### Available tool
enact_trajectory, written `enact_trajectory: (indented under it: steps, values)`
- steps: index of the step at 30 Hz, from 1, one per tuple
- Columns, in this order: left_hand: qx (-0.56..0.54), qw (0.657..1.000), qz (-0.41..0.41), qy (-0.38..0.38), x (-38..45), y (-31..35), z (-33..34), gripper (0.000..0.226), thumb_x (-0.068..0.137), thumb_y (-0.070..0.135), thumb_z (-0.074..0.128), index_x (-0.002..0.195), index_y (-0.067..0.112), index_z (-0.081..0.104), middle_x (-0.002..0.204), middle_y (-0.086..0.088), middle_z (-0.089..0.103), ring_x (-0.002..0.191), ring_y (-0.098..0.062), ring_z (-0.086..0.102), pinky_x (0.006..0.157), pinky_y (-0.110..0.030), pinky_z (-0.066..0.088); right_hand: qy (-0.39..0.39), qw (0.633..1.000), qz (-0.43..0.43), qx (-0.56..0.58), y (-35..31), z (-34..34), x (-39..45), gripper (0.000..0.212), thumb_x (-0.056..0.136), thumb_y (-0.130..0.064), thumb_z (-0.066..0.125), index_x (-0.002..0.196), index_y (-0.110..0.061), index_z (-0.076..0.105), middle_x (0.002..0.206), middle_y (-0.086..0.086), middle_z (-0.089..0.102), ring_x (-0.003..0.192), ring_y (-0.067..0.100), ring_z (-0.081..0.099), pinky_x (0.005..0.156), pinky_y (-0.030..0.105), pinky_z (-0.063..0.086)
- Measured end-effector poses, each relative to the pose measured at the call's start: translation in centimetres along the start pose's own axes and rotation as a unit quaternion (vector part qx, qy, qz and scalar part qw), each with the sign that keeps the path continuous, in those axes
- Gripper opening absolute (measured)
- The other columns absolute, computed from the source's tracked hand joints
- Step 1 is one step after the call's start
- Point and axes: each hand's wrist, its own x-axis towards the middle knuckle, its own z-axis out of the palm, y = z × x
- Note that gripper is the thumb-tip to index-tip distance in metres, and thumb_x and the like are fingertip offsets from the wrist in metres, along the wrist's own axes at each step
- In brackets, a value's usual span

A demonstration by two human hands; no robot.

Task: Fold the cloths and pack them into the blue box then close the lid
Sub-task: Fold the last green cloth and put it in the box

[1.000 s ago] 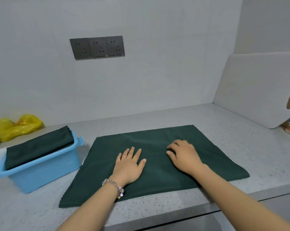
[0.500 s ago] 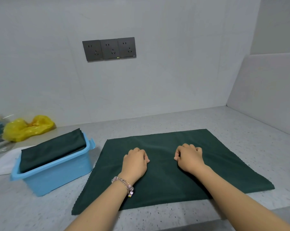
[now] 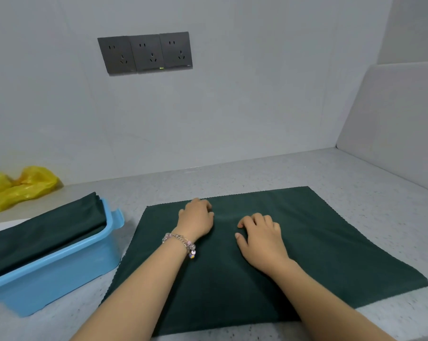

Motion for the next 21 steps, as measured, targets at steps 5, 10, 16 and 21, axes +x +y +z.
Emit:
enact_trajectory:
  steps: [5, 10, 16, 21]
  values:
    - [0.013, 0.999, -0.015, -0.026, 2.7, -2.7, 1.6, 0.045, 0.1, 0.03, 0.036, 0.143, 0.016, 0.034, 0.148, -0.003, 0.034, 0.139, -0.019, 0.025, 0.116, -0.046, 0.008, 0.039, 0.999, -0.018, -0.015, 0.2, 0.9, -0.2, 0.029, 0.093, -0.042, 0.035, 0.116, -0.027, 0.046, 0.114, -0.006, 0.044, 0.106, 0.017, 0.037, 0.093, 0.031, 0.027]
    - [0.041, 0.999, -0.018, 0.012, 3.7, -2.8, 1.0, 0.041, 0.091, 0.04, 0.051, 0.13, 0.025, 0.051, 0.125, -0.002, 0.049, 0.124, -0.022, 0.04, 0.111, -0.043, 0.011, 0.038, 0.999, -0.013, -0.026, 0.4, 1.1, 0.0, 0.03, 0.094, -0.041, 0.036, 0.117, -0.025, 0.046, 0.116, -0.005, 0.044, 0.107, 0.017, 0.037, 0.094, 0.03, 0.026]
    - [0.035, 0.992, 0.099, 0.065, 1.1, -1.8, -2.4, 0.014, 0.087, 0.035, 0.06, 0.088, 0.021, 0.058, 0.08, 0.007, 0.051, 0.085, -0.015, 0.053, 0.112, -0.033, 0.016, 0.135, 0.99, -0.031, 0.028, 0.0, -1.3, 0.1, 0.048, 0.096, -0.029, 0.044, 0.142, -0.02, 0.035, 0.147, 0.002, 0.035, 0.132, 0.02, 0.032, 0.109, 0.031, 0.019]
    - [0.136, 0.956, 0.24, 0.098, -3.6, -0.8, -5.2, 0.016, 0.089, 0.037, 0.055, 0.095, 0.022, 0.057, 0.068, 0.011, 0.052, 0.077, -0.015, 0.059, 0.115, -0.031, 0.013, 0.099, 0.988, -0.121, -0.019, 0.5, -4.9, 1.4, 0.063, 0.097, -0.038, 0.038, 0.15, -0.026, 0.006, 0.158, -0.006, 0.002, 0.145, 0.014, -0.002, 0.115, 0.032, -0.01]
